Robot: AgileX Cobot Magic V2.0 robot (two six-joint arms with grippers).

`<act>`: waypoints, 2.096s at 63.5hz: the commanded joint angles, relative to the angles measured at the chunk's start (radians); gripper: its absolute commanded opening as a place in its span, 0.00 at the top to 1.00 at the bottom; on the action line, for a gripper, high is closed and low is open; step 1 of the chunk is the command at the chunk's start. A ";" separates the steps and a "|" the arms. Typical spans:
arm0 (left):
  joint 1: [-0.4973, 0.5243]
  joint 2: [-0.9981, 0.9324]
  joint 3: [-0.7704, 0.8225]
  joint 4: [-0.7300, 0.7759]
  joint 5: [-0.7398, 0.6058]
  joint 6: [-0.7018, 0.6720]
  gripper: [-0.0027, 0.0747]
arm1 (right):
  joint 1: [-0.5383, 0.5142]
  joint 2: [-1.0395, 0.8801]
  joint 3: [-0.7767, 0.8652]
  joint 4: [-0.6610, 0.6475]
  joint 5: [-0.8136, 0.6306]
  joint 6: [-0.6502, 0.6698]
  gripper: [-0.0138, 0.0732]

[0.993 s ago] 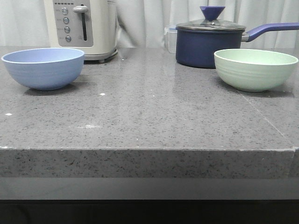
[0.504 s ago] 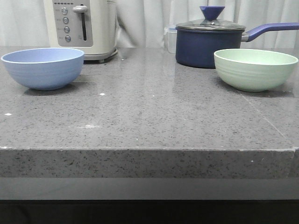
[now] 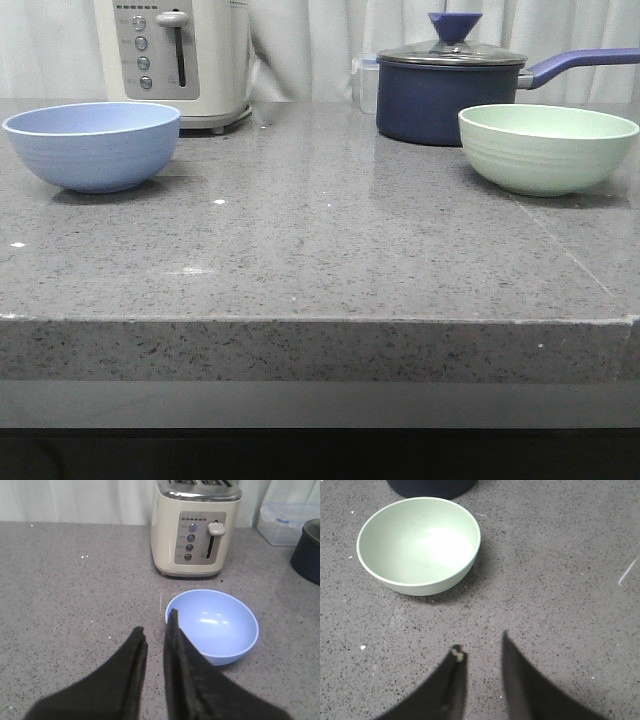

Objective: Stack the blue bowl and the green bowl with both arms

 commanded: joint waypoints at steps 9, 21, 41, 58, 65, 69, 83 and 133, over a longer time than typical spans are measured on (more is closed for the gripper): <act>-0.001 0.020 -0.036 -0.014 -0.064 0.000 0.38 | -0.006 0.010 -0.034 -0.010 -0.046 -0.004 0.23; -0.001 0.022 -0.036 -0.014 -0.064 0.000 0.40 | -0.006 0.063 -0.087 -0.008 0.013 -0.004 0.24; -0.001 0.022 -0.036 -0.014 -0.057 0.000 0.40 | -0.006 0.338 -0.439 -0.009 0.300 -0.010 0.24; -0.001 0.022 -0.036 -0.014 -0.057 0.000 0.40 | -0.061 0.613 -0.719 0.036 0.482 -0.018 0.24; -0.001 0.022 -0.036 -0.014 -0.057 0.000 0.40 | -0.097 0.691 -0.771 0.119 0.492 -0.055 0.24; -0.001 0.022 -0.036 -0.014 -0.057 0.000 0.40 | -0.109 0.731 -0.784 0.147 0.486 -0.066 0.24; -0.001 0.022 -0.036 -0.014 -0.057 0.000 0.40 | -0.111 0.863 -0.793 0.238 0.436 -0.096 0.24; -0.001 0.022 -0.036 -0.014 -0.057 0.000 0.40 | -0.110 0.991 -0.791 0.310 0.335 -0.117 0.74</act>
